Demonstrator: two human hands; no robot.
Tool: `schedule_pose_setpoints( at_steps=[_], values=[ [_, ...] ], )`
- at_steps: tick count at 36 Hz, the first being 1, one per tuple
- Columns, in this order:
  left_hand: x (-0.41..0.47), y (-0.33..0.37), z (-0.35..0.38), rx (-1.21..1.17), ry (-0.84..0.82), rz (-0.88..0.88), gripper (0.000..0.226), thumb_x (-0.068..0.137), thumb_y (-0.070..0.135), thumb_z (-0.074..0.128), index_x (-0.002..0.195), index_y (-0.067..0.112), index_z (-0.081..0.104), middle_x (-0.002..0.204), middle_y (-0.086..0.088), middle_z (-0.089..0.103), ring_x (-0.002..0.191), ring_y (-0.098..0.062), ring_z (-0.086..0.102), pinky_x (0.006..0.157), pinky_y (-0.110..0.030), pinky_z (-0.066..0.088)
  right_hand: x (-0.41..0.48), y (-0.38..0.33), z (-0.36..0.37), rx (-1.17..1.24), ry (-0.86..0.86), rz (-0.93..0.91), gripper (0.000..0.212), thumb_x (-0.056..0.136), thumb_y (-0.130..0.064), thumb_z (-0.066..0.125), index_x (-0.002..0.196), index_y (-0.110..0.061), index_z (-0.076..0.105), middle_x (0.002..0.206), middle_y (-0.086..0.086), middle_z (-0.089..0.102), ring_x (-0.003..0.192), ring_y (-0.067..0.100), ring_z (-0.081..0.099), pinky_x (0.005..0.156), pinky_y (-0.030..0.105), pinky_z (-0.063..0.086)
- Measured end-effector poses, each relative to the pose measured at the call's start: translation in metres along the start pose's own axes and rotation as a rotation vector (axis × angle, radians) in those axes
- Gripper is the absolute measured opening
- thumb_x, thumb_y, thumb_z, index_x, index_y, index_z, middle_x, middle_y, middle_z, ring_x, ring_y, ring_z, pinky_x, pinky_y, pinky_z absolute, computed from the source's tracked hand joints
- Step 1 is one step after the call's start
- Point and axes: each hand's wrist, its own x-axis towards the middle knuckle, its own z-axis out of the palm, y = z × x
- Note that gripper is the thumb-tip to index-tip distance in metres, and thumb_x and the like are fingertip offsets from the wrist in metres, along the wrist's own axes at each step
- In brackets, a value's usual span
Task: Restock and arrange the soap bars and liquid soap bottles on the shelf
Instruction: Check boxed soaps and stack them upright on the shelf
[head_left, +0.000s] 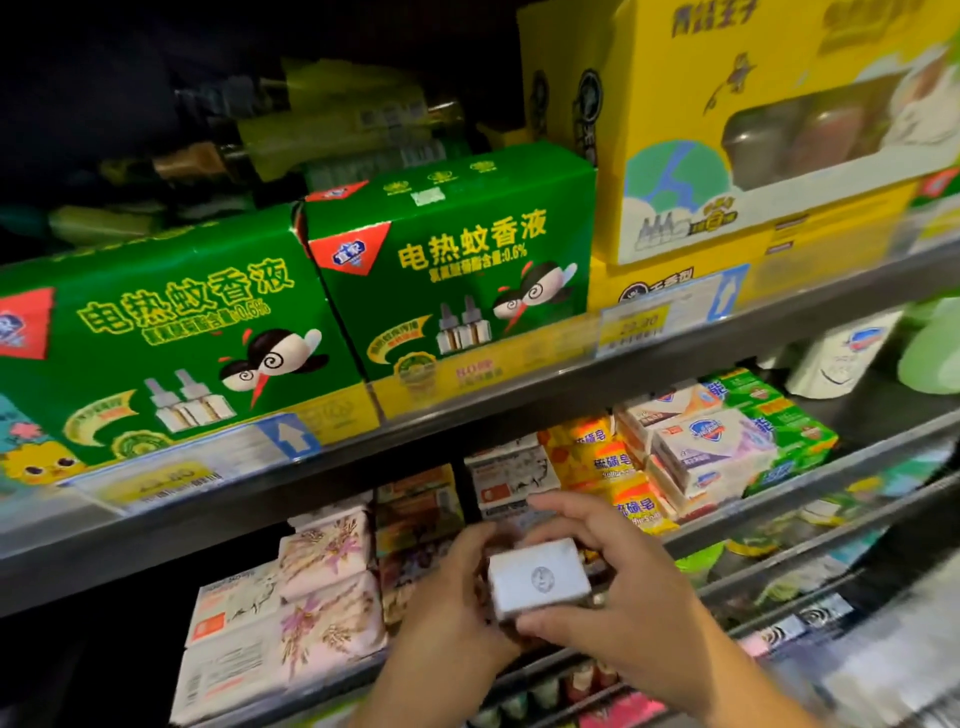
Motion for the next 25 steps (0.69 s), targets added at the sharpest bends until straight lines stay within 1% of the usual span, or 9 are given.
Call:
schedule_pose_setpoints(
  at_steps=[4, 7, 9, 11, 14, 18, 22, 23, 25],
  values=[
    [0.001, -0.007, -0.012, -0.238, 0.027, -0.034, 0.073, 0.055, -0.004, 0.093, 0.111, 0.028, 0.057, 0.097, 0.007, 0.074, 0.085, 0.004, 0.068, 0.067, -0.015, 0.053, 0.002, 0.004, -0.017, 0.008, 0.101, -0.018, 0.073, 0.058, -0.040, 0.091, 0.117, -0.060, 0.053, 0.109, -0.020, 0.069, 0.109, 0.000, 0.060, 0.083, 0.011, 0.045],
    [0.002, -0.006, -0.024, -0.373, 0.069, 0.022, 0.082, 0.041, 0.015, 0.098, 0.112, 0.025, 0.058, 0.100, 0.003, 0.076, 0.094, -0.015, 0.072, 0.079, -0.032, 0.059, 0.006, 0.011, -0.028, 0.122, 0.070, 0.040, 0.065, 0.055, -0.045, 0.087, 0.115, -0.052, 0.061, 0.107, -0.008, 0.071, 0.105, 0.008, 0.064, 0.080, 0.019, 0.052],
    [0.001, -0.002, -0.029, -0.486, 0.063, 0.035, 0.084, 0.040, 0.020, 0.094, 0.116, 0.021, 0.057, 0.103, -0.007, 0.076, 0.097, -0.025, 0.072, 0.079, -0.036, 0.059, 0.009, 0.012, -0.027, 0.229, 0.012, 0.078, 0.060, 0.056, -0.039, 0.088, 0.111, -0.046, 0.066, 0.104, 0.000, 0.072, 0.101, 0.017, 0.067, 0.078, 0.032, 0.057],
    [0.000, 0.003, -0.030, -0.563, 0.070, -0.001, 0.081, 0.044, 0.018, 0.093, 0.117, 0.017, 0.058, 0.103, -0.011, 0.076, 0.095, -0.027, 0.073, 0.071, -0.033, 0.059, 0.010, 0.016, -0.022, 0.320, -0.002, 0.148, 0.056, 0.058, -0.033, 0.089, 0.111, -0.035, 0.069, 0.094, 0.001, 0.073, 0.089, 0.020, 0.069, 0.073, 0.033, 0.058],
    [-0.002, 0.009, -0.028, -0.660, 0.024, -0.174, 0.060, 0.061, 0.020, 0.092, 0.114, 0.011, 0.064, 0.098, -0.017, 0.075, 0.082, -0.029, 0.074, 0.061, -0.030, 0.055, 0.011, 0.013, -0.011, 0.344, -0.018, 0.253, 0.040, 0.068, -0.036, 0.080, 0.107, -0.029, 0.071, 0.073, -0.014, 0.066, 0.073, 0.004, 0.065, 0.067, 0.020, 0.049],
    [-0.012, 0.001, -0.024, -0.669, -0.152, -0.384, 0.041, 0.068, 0.044, 0.078, 0.095, 0.013, 0.079, 0.079, -0.014, 0.072, 0.053, -0.023, 0.058, 0.047, -0.025, 0.035, 0.010, 0.022, 0.003, 0.293, -0.018, 0.557, 0.026, 0.079, -0.054, 0.073, 0.095, -0.034, 0.074, 0.090, -0.024, 0.073, 0.100, 0.006, 0.064, 0.082, 0.027, 0.042],
    [-0.008, -0.002, -0.026, -0.593, -0.148, -0.436, 0.028, 0.076, 0.045, 0.078, 0.093, 0.023, 0.080, 0.080, -0.011, 0.073, 0.054, -0.019, 0.058, 0.047, -0.026, 0.035, 0.008, 0.024, 0.005, 0.211, -0.040, 0.581, 0.055, 0.069, -0.065, 0.074, 0.108, -0.026, 0.074, 0.108, -0.007, 0.073, 0.111, 0.010, 0.062, 0.100, 0.031, 0.045],
    [-0.008, -0.004, -0.029, -0.576, -0.114, -0.419, 0.029, 0.074, 0.042, 0.080, 0.095, 0.021, 0.079, 0.084, -0.009, 0.075, 0.059, -0.018, 0.062, 0.046, -0.026, 0.037, 0.008, 0.020, 0.002, 0.190, -0.033, 0.555, 0.050, 0.073, -0.059, 0.073, 0.106, -0.021, 0.073, 0.103, -0.003, 0.073, 0.104, 0.005, 0.064, 0.095, 0.025, 0.045],
    [-0.007, -0.004, -0.035, -0.517, -0.100, -0.344, 0.042, 0.071, 0.036, 0.087, 0.108, 0.020, 0.074, 0.095, -0.007, 0.077, 0.071, -0.016, 0.068, 0.048, -0.027, 0.043, 0.009, 0.014, -0.005, 0.164, -0.041, 0.419, 0.036, 0.074, -0.050, 0.071, 0.103, -0.029, 0.070, 0.087, -0.012, 0.070, 0.082, -0.003, 0.065, 0.074, 0.013, 0.048]
  ],
)
